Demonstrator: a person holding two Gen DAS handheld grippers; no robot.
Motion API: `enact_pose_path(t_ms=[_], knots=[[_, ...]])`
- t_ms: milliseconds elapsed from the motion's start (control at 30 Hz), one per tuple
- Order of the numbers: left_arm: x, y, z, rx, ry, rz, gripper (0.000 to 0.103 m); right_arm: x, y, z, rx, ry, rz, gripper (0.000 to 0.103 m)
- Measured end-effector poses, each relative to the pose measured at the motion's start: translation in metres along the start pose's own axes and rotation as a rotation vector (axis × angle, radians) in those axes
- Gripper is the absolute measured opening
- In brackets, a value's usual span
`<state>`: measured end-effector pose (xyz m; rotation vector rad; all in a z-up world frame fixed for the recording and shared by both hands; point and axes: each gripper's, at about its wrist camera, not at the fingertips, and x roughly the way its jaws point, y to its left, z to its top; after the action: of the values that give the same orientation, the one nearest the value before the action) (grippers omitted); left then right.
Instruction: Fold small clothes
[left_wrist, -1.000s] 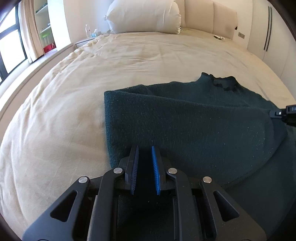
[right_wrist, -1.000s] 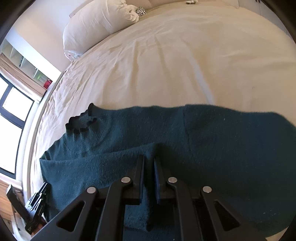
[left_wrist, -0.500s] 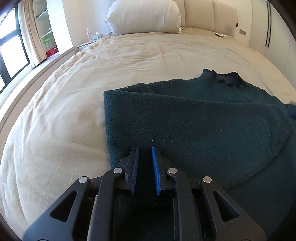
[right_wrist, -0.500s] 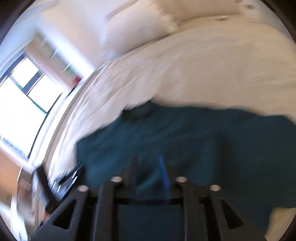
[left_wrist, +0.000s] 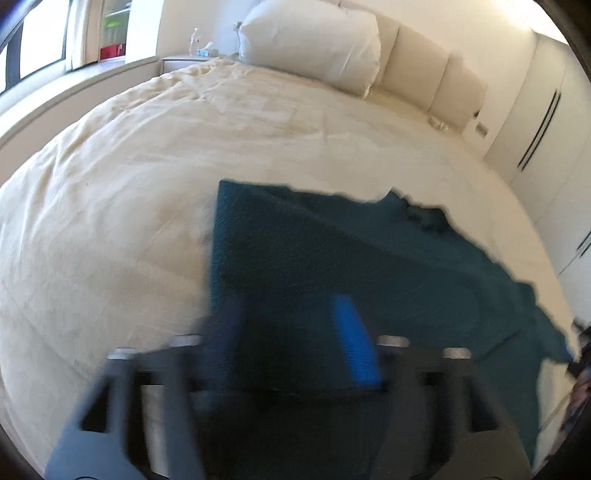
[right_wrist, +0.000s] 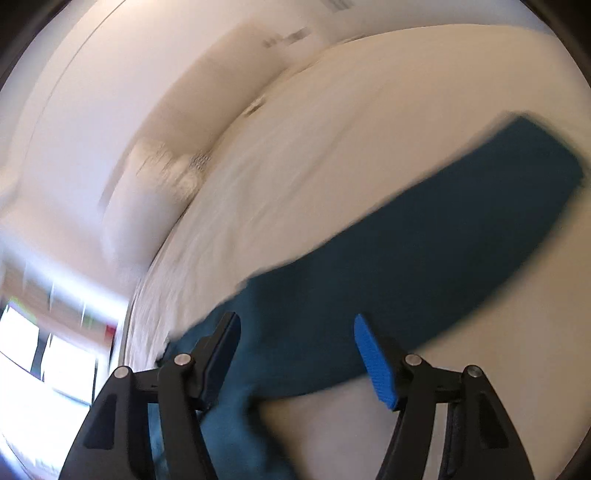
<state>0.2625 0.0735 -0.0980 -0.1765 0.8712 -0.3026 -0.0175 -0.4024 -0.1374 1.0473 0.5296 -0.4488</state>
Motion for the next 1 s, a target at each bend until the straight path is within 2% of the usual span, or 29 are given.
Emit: enact_pose_path(t_ms=[67,133,233,333,500,533,633,667,700,767,833,933,1000], knots=[[-0.012,-0.003,0.002,-0.027,-0.034,-0.007,0.076,-0.026,-0.049,0.016,0.146,-0.059,-0.034,0.068],[-0.016,-0.007,0.003,-0.052,-0.027,-0.043,0.076,-0.039,-0.085,0.024,0.260,-0.087,-0.061,0.068],[-0.017,-0.013,0.004,-0.084,-0.002,-0.081,0.076,-0.049,-0.122,0.032,0.378,-0.121,-0.027,0.066],[-0.015,-0.021,0.002,-0.110,0.030,-0.108,0.076,-0.039,-0.137,0.033,0.456,-0.117,0.010,0.066],[-0.011,-0.032,-0.003,-0.125,0.060,-0.132,0.076,-0.025,-0.137,0.044,0.489,-0.145,0.028,0.067],[-0.011,-0.034,-0.003,-0.125,0.063,-0.138,0.076,-0.021,-0.134,0.046,0.489,-0.151,0.035,0.066],[-0.007,-0.038,-0.005,-0.121,0.086,-0.152,0.076,-0.011,-0.130,0.056,0.487,-0.151,0.000,0.055],[-0.006,-0.039,-0.006,-0.118,0.092,-0.162,0.076,-0.008,-0.129,0.064,0.479,-0.147,-0.006,0.046],[-0.004,-0.040,-0.007,-0.116,0.097,-0.166,0.076,-0.005,-0.128,0.068,0.466,-0.142,-0.015,0.028],[-0.001,-0.040,-0.008,-0.119,0.117,-0.184,0.076,0.000,-0.124,0.074,0.438,-0.122,-0.053,0.010],[0.002,-0.039,-0.008,-0.132,0.133,-0.201,0.076,-0.001,-0.107,0.077,0.394,-0.131,-0.104,0.010],[0.002,-0.035,-0.004,-0.151,0.142,-0.235,0.076,0.000,-0.055,0.076,0.231,-0.139,-0.157,0.009],[0.000,-0.035,-0.001,-0.154,0.138,-0.257,0.076,0.015,0.018,0.064,0.011,-0.107,-0.179,0.009]])
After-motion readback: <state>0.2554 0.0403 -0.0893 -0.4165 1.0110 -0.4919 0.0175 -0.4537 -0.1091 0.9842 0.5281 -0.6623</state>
